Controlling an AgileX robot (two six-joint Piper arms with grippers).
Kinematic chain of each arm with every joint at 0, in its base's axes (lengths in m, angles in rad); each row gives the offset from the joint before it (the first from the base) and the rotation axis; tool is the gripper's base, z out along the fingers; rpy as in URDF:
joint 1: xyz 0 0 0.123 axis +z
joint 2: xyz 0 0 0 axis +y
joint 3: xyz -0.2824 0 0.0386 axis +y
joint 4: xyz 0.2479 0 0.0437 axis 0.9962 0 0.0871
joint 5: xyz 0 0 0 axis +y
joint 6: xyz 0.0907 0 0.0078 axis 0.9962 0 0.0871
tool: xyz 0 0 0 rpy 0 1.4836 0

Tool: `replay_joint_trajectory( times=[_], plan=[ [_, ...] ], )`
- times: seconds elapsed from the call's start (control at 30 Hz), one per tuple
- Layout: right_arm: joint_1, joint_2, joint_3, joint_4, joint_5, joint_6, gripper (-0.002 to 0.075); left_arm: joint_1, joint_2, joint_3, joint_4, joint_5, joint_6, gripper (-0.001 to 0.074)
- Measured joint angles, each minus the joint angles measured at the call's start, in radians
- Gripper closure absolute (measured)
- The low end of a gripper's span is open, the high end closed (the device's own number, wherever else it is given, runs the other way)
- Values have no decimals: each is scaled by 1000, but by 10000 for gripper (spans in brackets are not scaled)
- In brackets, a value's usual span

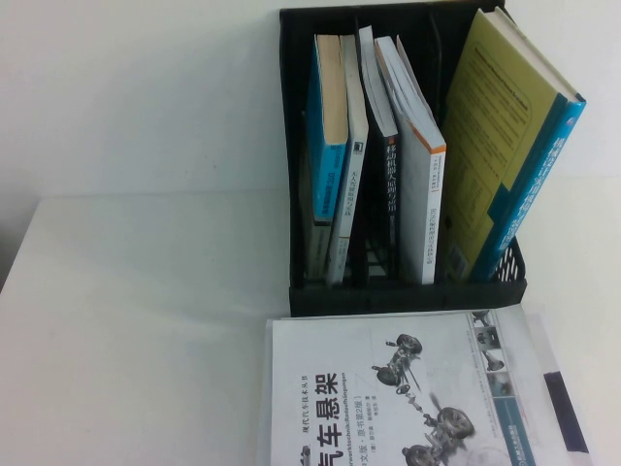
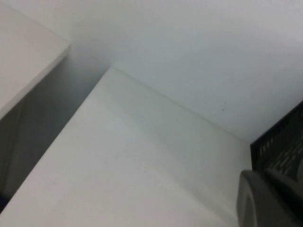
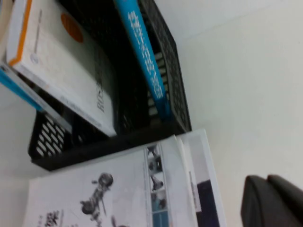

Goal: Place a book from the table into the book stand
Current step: Push book with right arm

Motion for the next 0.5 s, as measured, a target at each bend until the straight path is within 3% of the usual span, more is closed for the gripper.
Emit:
replay_joint_trajectory(
  times=[0.07,0.33,0.5],
  plan=[
    [16,51,4,9,8,-57,731,0,29,0,-52,3,77,738],
    [25,368,7,32,16,-180,731,0,297,0,-508,21,693,738],
    [25,537,2,217,0,-402,731,0,478,-3,-789,43,1019,738]
  ],
)
